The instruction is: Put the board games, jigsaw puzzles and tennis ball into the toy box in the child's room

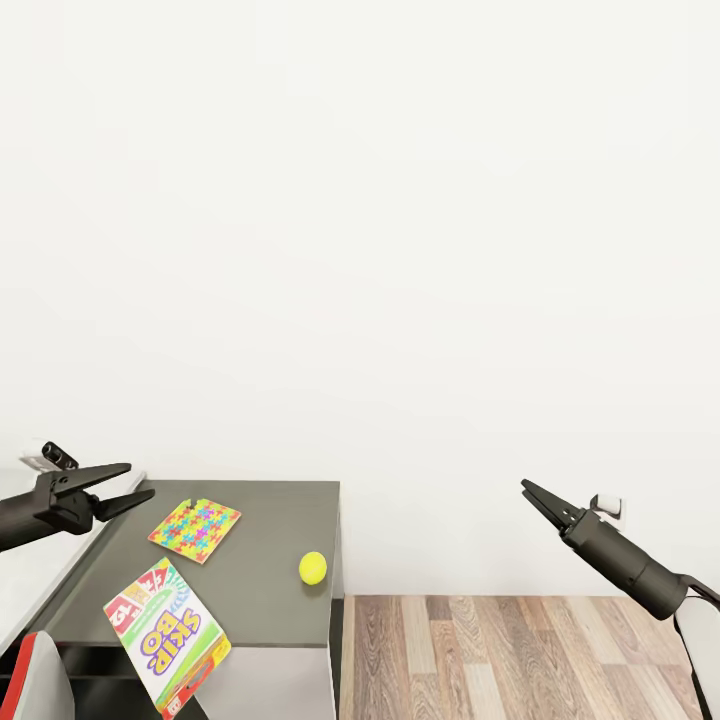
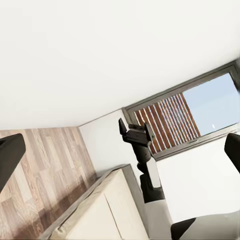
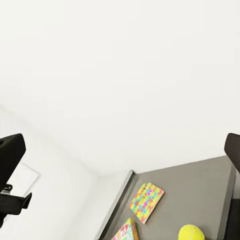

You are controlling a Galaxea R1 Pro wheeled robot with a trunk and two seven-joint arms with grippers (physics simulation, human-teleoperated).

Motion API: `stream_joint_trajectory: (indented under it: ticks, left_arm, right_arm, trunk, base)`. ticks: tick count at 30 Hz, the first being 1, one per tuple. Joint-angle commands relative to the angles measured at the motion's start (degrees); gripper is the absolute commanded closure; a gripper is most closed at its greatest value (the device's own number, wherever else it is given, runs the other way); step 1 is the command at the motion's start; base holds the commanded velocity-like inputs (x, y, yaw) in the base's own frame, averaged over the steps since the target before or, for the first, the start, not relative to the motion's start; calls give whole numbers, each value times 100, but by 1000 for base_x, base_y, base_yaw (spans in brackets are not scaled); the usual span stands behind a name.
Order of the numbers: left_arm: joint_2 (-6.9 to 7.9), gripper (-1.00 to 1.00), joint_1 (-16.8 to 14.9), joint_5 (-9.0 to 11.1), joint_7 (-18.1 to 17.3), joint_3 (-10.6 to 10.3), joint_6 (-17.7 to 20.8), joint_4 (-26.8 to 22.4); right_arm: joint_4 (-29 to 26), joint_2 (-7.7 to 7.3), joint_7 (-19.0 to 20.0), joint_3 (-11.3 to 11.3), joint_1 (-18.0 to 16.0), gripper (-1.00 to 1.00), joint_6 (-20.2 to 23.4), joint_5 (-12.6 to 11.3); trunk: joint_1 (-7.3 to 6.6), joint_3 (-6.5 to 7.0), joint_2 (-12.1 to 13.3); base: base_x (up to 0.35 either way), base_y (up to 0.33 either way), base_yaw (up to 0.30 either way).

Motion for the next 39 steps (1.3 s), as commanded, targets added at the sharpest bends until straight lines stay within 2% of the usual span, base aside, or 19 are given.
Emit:
stream_joint_trajectory:
  ticks: [1,17,33,39]
  left_arm:
    - [-13,-100,-12,2,-27,-15,15,6]
    - [-45,-100,-12,-12,-33,-16,15,5]
    - [-45,-100,-12,-14,-35,-14,15,0]
    - [-45,-100,-12,-14,-35,-11,15,0]
  right_arm:
    - [0,1,25,-6,-5,-100,31,-11]
    - [3,4,82,-4,-5,-100,31,-11]
    - [3,4,87,-7,-5,-100,16,-10]
    - [3,-1,88,0,-5,-100,-140,-11]
  trunk:
    - [4,-12,-13]
    - [4,5,-13]
    - [4,148,-13]
    - [4,206,-13]
  base:
    - [0,0,0]
    - [-14,0,0]
    - [-76,-94,0]
    - [-1,-168,46]
